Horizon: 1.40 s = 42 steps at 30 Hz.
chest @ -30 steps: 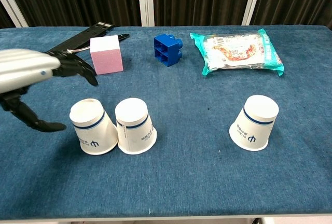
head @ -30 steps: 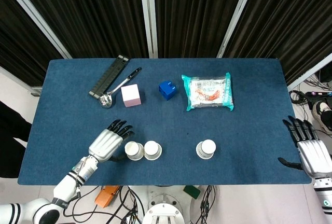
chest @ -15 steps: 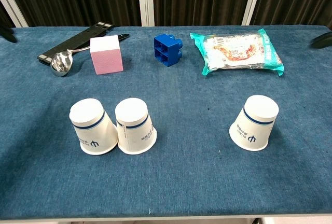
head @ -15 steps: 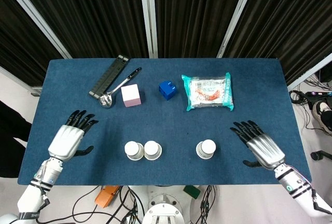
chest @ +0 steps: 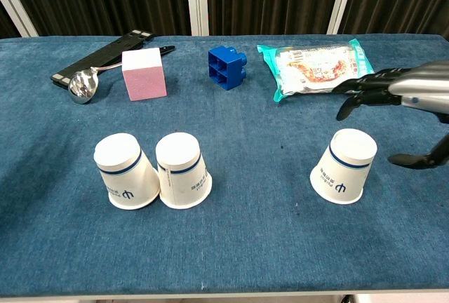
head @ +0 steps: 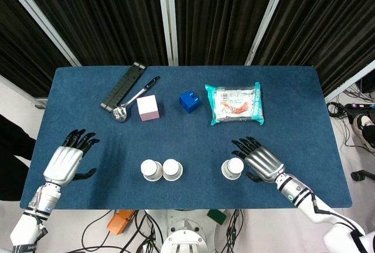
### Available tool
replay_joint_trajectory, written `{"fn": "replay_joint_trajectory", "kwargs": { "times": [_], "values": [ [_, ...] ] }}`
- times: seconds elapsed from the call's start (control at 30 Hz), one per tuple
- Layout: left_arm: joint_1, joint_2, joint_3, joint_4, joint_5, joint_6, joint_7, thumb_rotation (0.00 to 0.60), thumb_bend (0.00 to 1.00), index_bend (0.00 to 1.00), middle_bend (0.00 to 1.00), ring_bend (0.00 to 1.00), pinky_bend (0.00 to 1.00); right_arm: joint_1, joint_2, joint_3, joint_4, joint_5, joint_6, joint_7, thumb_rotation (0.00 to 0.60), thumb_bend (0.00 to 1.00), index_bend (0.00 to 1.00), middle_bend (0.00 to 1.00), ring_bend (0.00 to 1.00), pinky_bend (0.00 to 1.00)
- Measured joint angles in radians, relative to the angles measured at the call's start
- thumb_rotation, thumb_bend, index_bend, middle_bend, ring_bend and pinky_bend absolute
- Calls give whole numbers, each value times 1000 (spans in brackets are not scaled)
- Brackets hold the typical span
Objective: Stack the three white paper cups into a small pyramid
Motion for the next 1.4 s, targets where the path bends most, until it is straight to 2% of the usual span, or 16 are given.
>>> {"fn": "replay_joint_trajectory", "kwargs": {
  "times": [0.23, 0.5, 0.7, 0.87, 1.07, 1.2, 1.4],
  "values": [
    [7, -1, -8, 13, 8, -5, -16, 600, 209, 197, 121, 50, 0, 35, -20, -3, -9, 44, -33, -27, 600, 492, 268, 61, 0, 99],
    [19, 1, -15, 30, 12, -2, -37, 600, 209, 197, 121, 49, 0, 55, -37, -6, -17, 80, -29, -70, 600, 524, 456, 146, 0, 111],
    [37, 14, -16, 36, 18, 14, -49, 600, 209, 197, 121, 49, 0, 55, 7, 6, -85, 65, 20, -68, 600, 525, 461, 151, 0, 112],
    [53, 24, -13, 39, 4, 17, -38, 600, 209, 197, 121, 49, 0, 89, 61, 55, -185, 52, 32, -48, 600, 525, 459, 151, 0, 112],
    [79, 24, -9, 48, -7, 29, -47, 600, 209, 197, 121, 49, 0, 211, 77, 149, -263, 98, -35, -25, 600, 525, 459, 151, 0, 113],
    [92, 21, -6, 60, -9, 33, -65, 600, 209, 197, 121, 49, 0, 315, 44, 197, -269, 198, -99, -41, 600, 525, 457, 151, 0, 113],
    [102, 21, -10, 77, -12, 35, -87, 600, 209, 197, 121, 49, 0, 468, -31, 225, -254, 388, -153, -154, 600, 525, 444, 151, 0, 113]
  ]
}}
